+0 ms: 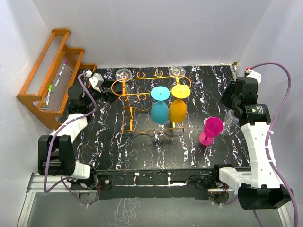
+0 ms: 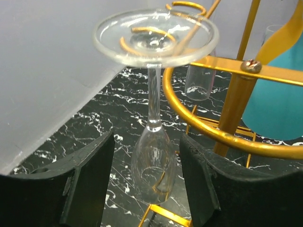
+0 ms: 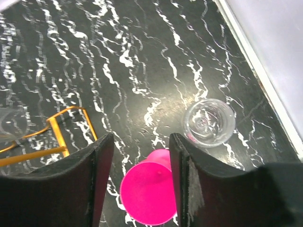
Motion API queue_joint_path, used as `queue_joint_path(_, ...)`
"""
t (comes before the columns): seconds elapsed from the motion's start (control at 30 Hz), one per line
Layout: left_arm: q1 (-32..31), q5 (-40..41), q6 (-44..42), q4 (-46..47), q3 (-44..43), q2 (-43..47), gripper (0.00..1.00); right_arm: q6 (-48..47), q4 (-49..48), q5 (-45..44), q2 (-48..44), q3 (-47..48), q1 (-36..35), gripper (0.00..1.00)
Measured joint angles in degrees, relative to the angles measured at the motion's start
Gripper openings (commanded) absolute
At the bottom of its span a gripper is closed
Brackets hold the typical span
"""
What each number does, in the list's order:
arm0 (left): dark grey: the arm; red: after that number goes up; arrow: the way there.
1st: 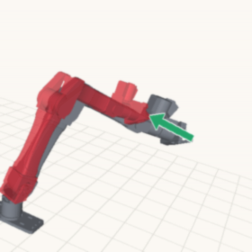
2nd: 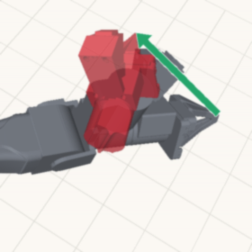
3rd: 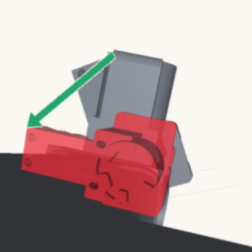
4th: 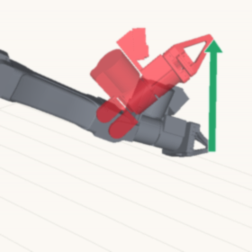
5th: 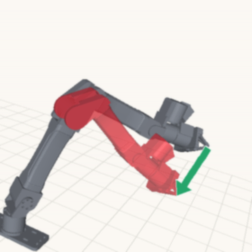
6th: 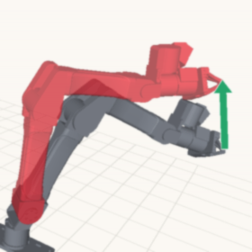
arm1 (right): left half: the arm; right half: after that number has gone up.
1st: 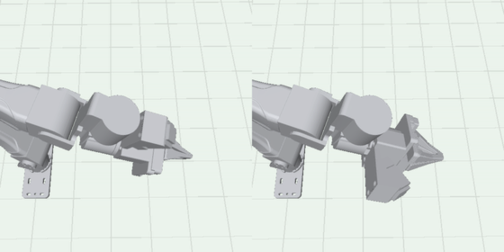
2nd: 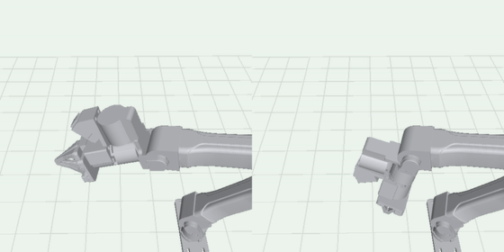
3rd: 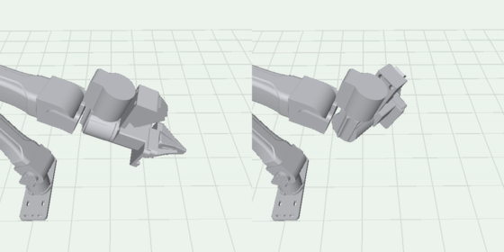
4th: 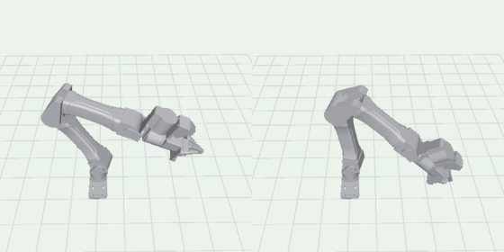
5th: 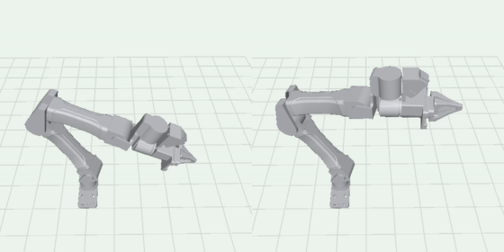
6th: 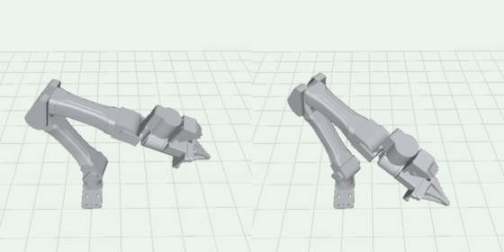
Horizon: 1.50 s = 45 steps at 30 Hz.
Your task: Place the wine glass upside down on the wine glass rack
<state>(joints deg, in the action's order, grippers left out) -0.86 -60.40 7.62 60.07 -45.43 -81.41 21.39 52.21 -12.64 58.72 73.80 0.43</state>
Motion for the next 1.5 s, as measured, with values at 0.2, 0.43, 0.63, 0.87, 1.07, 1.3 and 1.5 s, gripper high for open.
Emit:
queue_joint_path(0.2, 0.07, 3.43, -4.90, -16.15, -0.81, 2.69, 0.59, -0.55, 0.87, -5.40, 1.81, -1.53, 0.00, 0.44)
queue_joint_path(0.43, 0.15, 11.41, -10.34, -38.75, -6.54, 4.46, 0.61, -0.70, 0.70, -8.31, 2.29, -1.99, 0.55, 0.44)
queue_joint_path(0.63, 0.17, 22.93, -13.00, -60.98, -14.08, 4.48, 0.61, -0.61, 0.33, -8.09, 2.84, -5.73, 2.97, 0.44)
queue_joint_path(0.87, 0.37, 35.52, -14.40, -84.02, -23.30, 4.48, 0.61, -0.96, -0.61, -7.61, 4.90, -6.16, 4.48, 0.44)
queue_joint_path(1.07, 0.44, 40.11, -17.20, -99.43, -30.75, 4.55, 0.56, -1.01, -3.39, -6.08, 5.40, -8.41, 6.82, 0.43)
queue_joint_path(1.3, 0.44, 39.32, -18.12, -108.56, -31.41, 5.03, 0.55, -0.90, -6.25, -3.65, 5.49, -13.31, 7.91, 0.43)
queue_joint_path(1.5, 0.44, 38.53, -18.10, -110.14, -31.36, 5.03, 0.54, -0.83, -8.76, -2.40, 5.49, -15.56, 8.15, 0.42)
